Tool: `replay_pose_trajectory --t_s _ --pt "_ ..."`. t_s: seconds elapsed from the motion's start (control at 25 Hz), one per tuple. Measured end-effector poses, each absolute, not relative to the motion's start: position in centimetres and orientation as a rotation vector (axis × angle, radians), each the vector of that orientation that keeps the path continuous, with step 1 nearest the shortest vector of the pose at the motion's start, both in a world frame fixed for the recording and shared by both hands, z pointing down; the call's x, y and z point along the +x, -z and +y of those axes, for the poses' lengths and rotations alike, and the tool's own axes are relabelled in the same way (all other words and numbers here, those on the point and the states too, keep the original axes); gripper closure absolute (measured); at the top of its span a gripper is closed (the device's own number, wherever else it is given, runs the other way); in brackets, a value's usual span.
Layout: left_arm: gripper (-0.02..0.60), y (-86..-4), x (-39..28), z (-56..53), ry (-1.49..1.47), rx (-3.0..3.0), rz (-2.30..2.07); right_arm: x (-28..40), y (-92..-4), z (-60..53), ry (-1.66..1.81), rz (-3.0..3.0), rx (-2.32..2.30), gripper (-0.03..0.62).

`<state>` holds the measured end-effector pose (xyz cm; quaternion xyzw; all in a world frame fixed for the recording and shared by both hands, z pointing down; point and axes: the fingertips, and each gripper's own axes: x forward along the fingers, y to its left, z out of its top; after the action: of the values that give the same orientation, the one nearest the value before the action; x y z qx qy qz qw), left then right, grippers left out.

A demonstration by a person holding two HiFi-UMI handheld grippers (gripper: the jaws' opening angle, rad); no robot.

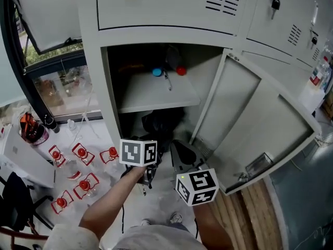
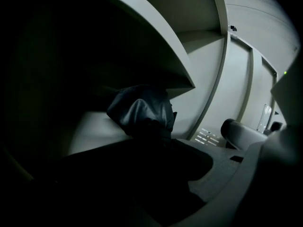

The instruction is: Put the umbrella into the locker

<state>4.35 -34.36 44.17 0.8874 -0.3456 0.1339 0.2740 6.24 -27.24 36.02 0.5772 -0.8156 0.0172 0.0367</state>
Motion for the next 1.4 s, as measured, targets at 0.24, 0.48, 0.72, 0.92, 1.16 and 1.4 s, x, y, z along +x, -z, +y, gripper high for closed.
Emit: replay_pose_trajectory --t_s 0.24,0.48,0.72,0.92,1.16,1.4 --pt "0.334 -44.1 4.9 -36.7 -0.465 2.437 -1.024 6.6 -35.9 -29.0 -0.044 -2.566 1.687 0.591" --pt "0.334 -44.1 5.2 -38.5 -0.542 2.437 -1.049 6.9 -35.9 -30.2 -0.047 -2.608 1.637 0.591" --pt "0.334 -43.7 5.0 -40.2 -0.665 2.481 -1.132 7.2 -35.6 -30.7 -0.038 -2.635 1.611 0.591" --pt "0.334 -44.2 5.6 -41.3 -0.828 2.542 -1.189 7.6 -35.6 -30.9 -0.037 -2.648 1.600 0.591" --pt "0.334 -44.5 5.8 -42.6 -0.915 2.574 -1.222 8.5 -35.7 -31.0 -0.043 -2.649 1.607 0.591" --pt "0.334 -44.8 6.0 -43.8 -1.006 2.610 -1.261 8.8 -35.9 -31.0 -0.049 -2.653 1.603 0.591"
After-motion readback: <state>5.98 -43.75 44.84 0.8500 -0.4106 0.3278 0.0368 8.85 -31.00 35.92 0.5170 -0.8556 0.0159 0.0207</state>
